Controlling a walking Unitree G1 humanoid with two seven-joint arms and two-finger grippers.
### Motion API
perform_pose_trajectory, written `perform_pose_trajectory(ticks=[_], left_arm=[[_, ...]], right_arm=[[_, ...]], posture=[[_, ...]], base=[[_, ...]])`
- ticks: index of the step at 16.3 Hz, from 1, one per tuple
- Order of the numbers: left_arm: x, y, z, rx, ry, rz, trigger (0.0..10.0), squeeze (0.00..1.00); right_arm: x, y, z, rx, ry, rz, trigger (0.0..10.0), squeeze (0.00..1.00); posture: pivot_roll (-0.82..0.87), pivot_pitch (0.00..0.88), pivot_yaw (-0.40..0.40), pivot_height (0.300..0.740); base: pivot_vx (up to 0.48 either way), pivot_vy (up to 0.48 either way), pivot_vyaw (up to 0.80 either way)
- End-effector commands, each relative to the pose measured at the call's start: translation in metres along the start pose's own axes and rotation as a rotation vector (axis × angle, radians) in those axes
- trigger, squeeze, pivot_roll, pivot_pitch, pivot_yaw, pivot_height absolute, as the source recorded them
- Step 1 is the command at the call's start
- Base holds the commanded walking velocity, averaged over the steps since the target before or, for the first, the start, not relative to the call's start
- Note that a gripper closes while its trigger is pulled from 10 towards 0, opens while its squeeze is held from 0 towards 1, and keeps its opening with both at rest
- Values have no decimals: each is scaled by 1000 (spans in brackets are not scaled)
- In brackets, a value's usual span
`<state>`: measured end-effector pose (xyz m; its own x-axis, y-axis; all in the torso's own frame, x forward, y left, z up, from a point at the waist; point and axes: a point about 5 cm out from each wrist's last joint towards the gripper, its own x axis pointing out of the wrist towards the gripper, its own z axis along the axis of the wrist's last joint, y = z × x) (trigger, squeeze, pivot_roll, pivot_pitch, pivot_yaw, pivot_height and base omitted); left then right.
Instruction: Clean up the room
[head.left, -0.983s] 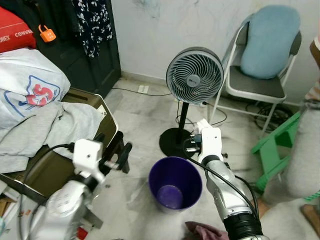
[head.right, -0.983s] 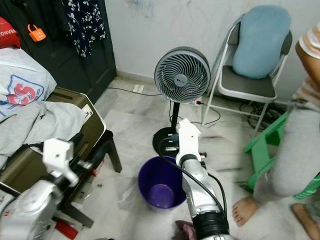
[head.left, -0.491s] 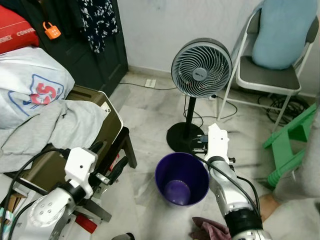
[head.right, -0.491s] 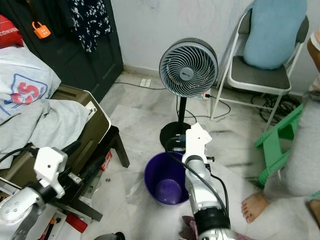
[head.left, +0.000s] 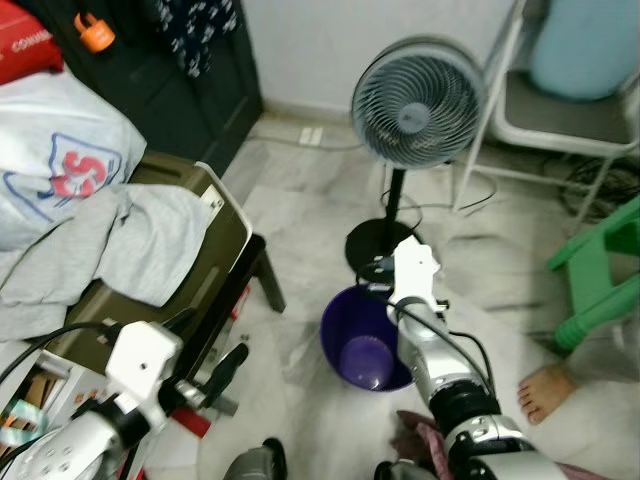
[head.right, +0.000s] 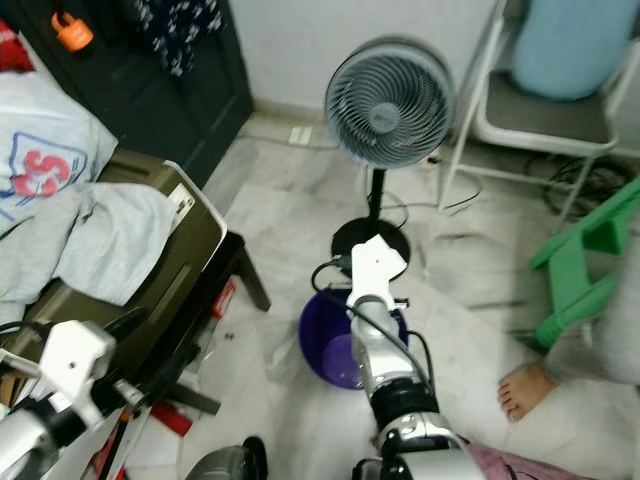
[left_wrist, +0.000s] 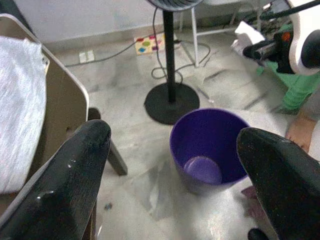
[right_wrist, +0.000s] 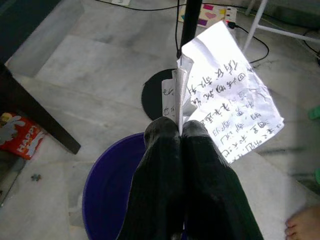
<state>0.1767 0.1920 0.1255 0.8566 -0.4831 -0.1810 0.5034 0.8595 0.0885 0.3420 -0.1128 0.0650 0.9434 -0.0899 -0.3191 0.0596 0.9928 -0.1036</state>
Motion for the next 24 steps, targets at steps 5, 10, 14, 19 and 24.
perform_pose_trajectory(ticks=[5,10,14,19,24], left_arm=[[-21,-3,8,-14,61,-22,10000,0],[-29,-2,9,-16,102,-28,10000,0],[-31,1,10,-17,117,-19,10000,0],[-27,1,10,-19,111,-23,10000,0],[-19,3,9,-17,95,-13,10000,0]], right_arm=[[1,9,-15,17,83,-30,10000,0],[1,17,-17,42,113,-25,10000,0],[2,19,-17,53,107,-12,10000,1000],[2,23,-11,45,68,3,10000,1000],[5,20,-4,67,33,18,10000,1000]], posture=[[205,353,130,740],[226,373,149,740],[234,374,154,740],[233,370,150,740],[216,350,138,740]], base=[[0,0,0],[0,0,0],[0,0,0],[0,0,0],[0,0,0]])
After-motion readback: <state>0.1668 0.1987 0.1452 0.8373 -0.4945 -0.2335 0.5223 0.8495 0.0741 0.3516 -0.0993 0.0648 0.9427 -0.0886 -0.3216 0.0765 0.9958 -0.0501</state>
